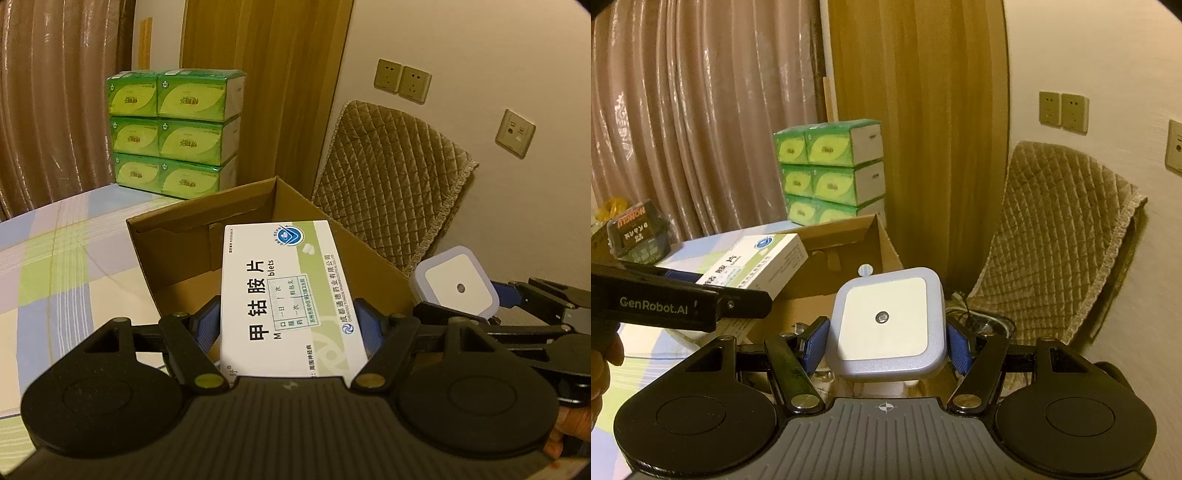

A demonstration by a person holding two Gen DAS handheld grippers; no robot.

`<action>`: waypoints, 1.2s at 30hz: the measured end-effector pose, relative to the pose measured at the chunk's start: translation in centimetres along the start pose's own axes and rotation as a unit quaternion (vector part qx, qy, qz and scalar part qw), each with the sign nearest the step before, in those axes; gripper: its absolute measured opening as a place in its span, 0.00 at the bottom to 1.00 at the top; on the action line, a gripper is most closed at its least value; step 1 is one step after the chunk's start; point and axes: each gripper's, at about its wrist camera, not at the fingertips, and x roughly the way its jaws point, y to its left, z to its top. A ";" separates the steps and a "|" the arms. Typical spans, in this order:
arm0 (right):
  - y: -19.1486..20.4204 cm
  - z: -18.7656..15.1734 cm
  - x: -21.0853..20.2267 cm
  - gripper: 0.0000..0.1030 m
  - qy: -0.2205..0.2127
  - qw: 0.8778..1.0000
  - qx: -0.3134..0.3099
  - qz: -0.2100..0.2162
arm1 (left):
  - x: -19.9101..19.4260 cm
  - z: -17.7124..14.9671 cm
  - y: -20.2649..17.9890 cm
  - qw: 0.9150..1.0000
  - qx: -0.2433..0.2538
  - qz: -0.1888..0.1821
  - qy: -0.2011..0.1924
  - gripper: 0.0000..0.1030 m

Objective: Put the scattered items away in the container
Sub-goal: 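Carry the night-light and blue-logo medicine box over the cardboard box, then lower both tools into the cardboard box and open them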

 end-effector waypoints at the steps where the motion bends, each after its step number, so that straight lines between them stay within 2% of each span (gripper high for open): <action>1: 0.2 0.1 0.3 0.61 0.000 1.000 -0.003 0.000 | 0.2 0.1 0.2 1.000 -0.002 0.000 0.001 0.68; 12: 1.1 1.5 3.6 0.61 0.004 1.000 -0.030 -0.001 | 2.1 2.4 4.2 0.999 -0.034 0.011 -0.002 0.68; 20: 1.6 2.1 5.4 0.61 0.006 0.999 -0.037 -0.001 | 3.7 3.0 5.2 0.999 -0.039 0.007 0.000 0.68; 22: 1.7 2.1 5.8 0.61 0.008 0.999 -0.038 0.000 | 4.1 3.0 5.5 0.999 -0.044 0.007 0.000 0.70; 23: 1.7 2.0 5.9 0.61 0.009 0.999 -0.038 0.000 | 4.2 3.0 5.6 0.999 -0.045 0.010 -0.001 0.74; 24: 1.7 2.0 6.1 0.61 0.010 0.999 -0.038 0.000 | 4.3 3.0 5.8 0.999 -0.045 0.012 -0.004 0.85; 36: 2.6 1.6 7.3 0.61 0.020 0.999 -0.038 0.010 | 1.6 1.5 8.3 0.997 -0.051 0.050 -0.019 0.86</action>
